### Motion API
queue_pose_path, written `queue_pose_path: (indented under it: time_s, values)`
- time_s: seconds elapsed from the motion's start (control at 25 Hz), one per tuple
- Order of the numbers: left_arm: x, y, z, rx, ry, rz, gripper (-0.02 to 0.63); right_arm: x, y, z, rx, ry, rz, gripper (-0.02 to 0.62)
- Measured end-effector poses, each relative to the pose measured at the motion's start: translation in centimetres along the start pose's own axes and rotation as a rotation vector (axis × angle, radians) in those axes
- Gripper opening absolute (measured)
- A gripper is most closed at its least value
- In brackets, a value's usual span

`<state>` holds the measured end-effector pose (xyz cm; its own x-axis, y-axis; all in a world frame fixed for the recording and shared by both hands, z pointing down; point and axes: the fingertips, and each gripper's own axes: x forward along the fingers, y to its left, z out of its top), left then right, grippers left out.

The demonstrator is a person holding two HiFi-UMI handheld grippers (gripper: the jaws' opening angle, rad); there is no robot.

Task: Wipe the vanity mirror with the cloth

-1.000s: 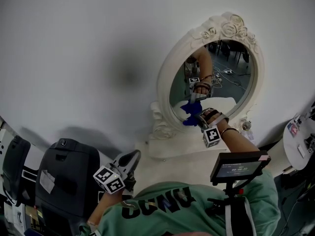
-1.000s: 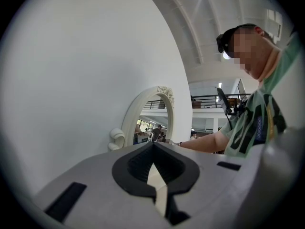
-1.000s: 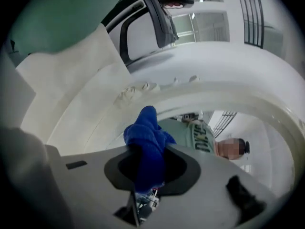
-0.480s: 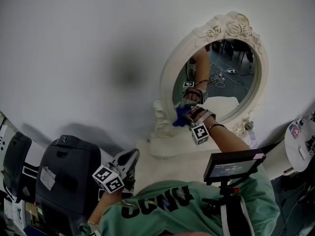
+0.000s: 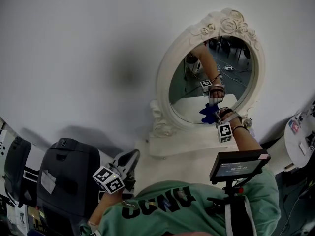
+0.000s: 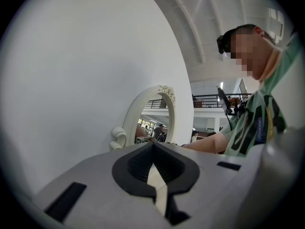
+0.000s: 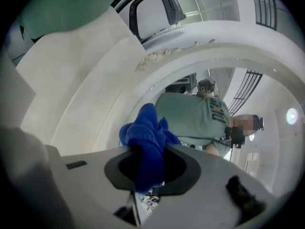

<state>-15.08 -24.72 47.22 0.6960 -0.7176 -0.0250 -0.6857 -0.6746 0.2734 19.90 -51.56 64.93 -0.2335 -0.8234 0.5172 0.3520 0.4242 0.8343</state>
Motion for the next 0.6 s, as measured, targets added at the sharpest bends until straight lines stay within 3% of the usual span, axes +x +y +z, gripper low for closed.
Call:
queue_pose_path:
  time_s: [0.32, 0.6]
  values:
    - [0.3, -0.2, 0.0, 0.0, 0.003, -0.008, 0.006, -2.1, 3.0, -11.2, 0.081, 0.232, 0.107, 0.071]
    - [0.4, -0.3, 0.1, 0.004, -0.002, -0.009, 0.006, -2.2, 3.0, -12.2, 0.178, 0.283, 0.139, 0.071]
